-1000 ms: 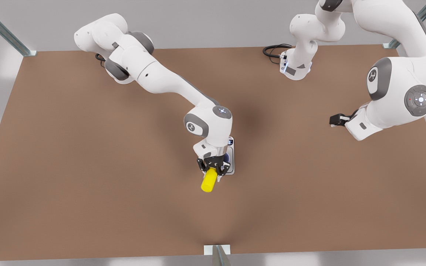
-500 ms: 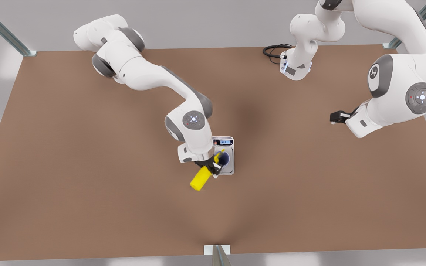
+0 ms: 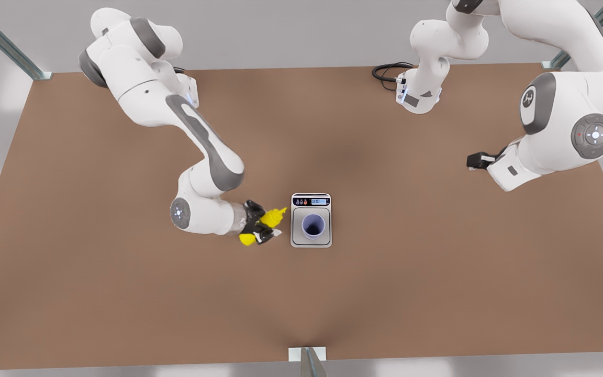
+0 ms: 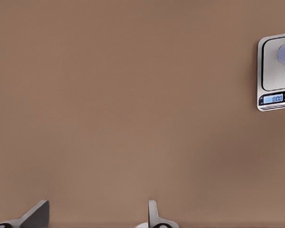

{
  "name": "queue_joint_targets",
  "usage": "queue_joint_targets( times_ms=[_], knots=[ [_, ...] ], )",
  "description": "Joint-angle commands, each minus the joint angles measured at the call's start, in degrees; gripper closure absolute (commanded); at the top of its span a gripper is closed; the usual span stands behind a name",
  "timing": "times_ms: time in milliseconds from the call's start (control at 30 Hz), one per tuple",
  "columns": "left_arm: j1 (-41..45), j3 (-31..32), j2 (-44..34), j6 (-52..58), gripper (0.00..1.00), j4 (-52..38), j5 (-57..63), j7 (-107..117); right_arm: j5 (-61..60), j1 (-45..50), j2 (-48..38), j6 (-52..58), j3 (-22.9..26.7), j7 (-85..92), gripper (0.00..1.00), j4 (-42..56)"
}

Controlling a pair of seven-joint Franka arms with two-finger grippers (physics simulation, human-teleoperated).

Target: Move cup to the weight, pick up sauce bottle, pour sauce

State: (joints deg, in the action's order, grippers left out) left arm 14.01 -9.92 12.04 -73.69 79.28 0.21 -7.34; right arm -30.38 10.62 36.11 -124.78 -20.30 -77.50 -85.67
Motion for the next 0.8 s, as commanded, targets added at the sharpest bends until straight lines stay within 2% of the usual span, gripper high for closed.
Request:
queue_joint_targets(
  times_ms=[0,67,167,367,500,767],
  knots=[
    [0.0,0.0,0.0,0.3,0.00,0.0,0.1,0.0,-0.2,-0.1,0.0,-0.1,0.0,0.1,0.73,0.0],
    [0.0,0.0,0.1,0.4,0.00,0.0,0.1,0.0,-2.1,-0.2,0.4,-0.8,-0.1,0.1,0.73,-1.1],
    [0.0,0.0,0.1,0.9,0.00,0.0,0.1,0.0,-16.7,-3.4,-1.2,-3.3,0.0,5.0,0.73,-7.6],
    [0.0,0.0,0.5,0.4,0.00,0.0,0.6,0.0,-36.2,-5.9,-3.5,-3.1,2.2,14.8,0.73,-15.8],
    [0.0,0.0,0.9,0.2,0.00,-0.4,2.2,0.1,-40.9,-9.9,-3.1,-1.1,2.3,17.2,0.74,-18.5],
    [0.0,0.8,0.7,0.6,0.00,-0.4,2.4,0.2,-44.8,-21.5,4.0,15.9,1.8,33.7,0.76,-21.1]
  ],
)
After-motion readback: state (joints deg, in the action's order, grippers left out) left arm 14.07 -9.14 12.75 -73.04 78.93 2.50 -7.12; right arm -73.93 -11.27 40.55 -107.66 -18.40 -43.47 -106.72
